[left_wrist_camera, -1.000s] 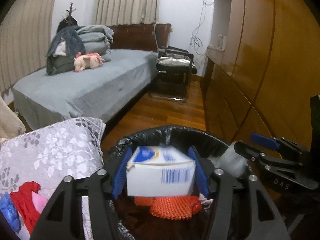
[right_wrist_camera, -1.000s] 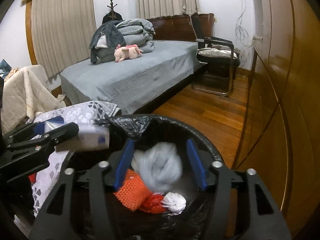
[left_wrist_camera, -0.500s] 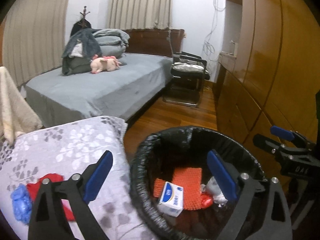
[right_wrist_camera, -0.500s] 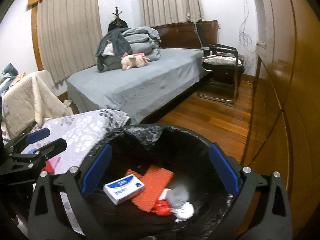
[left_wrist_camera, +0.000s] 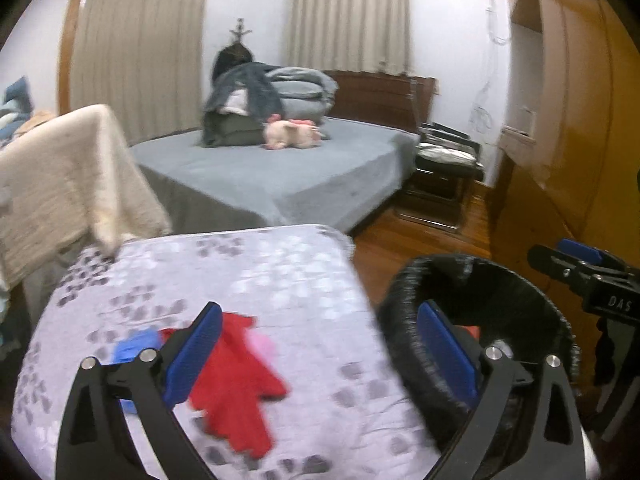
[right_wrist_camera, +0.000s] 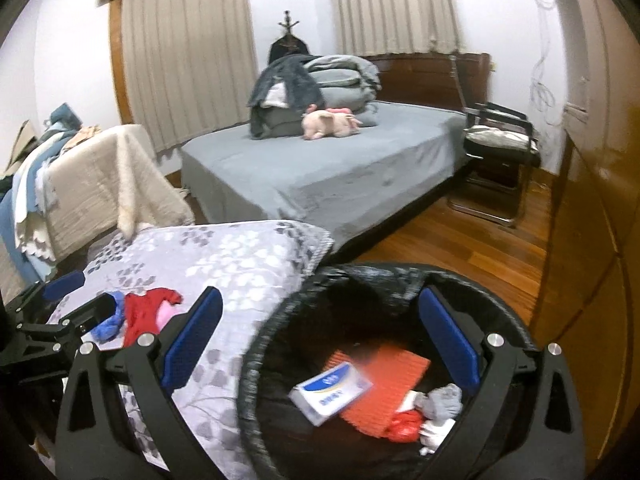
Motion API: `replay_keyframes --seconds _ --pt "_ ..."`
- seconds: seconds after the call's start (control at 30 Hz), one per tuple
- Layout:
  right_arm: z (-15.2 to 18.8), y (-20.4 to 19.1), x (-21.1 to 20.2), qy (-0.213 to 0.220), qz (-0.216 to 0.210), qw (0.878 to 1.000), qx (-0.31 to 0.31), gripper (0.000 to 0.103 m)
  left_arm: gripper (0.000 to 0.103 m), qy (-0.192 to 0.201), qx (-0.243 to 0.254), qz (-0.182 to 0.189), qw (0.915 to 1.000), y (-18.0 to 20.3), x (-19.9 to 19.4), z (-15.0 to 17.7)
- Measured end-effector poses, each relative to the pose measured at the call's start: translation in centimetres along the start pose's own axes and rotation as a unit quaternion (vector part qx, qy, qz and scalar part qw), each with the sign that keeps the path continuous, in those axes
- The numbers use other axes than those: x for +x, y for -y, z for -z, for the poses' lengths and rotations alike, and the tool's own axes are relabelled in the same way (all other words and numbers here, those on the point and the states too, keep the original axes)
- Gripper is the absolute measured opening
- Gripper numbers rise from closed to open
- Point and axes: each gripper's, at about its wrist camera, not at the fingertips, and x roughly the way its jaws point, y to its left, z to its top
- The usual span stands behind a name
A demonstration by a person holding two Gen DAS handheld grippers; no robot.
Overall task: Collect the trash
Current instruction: 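Move both tools back to the bed and grasp the blue plastic bag with the left tool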
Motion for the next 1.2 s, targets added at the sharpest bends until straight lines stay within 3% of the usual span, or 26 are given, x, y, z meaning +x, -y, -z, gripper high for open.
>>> replay_keyframes --seconds 0.3,0.57,0.8,1.2 --pt "0.0 -6.7 3.7 -0.008 -0.051 0.998 -0.028 0.096 0.096 0.004 -0.042 -0.092 0.9949 -8.4 -1.6 1.7" --pt "0.9 -12.4 7.7 -0.027 -0.085 0.995 -0.05 0.096 0.095 -0.017 -0.063 -0.143 0.9877 -13.3 -0.9 3.5" --pt "2.0 -14.1 10.4 -0.043 -0.081 0.994 -0.055 0.096 0.092 -0.051 -0.071 -0.149 0.985 -15.3 1.9 5.6" --pt "2.8 -14.9 12.8 -0.065 -0.077 0.993 -0.066 0.096 0.084 -0.096 -0.089 -0.129 0.9829 -16.8 6.5 7.2"
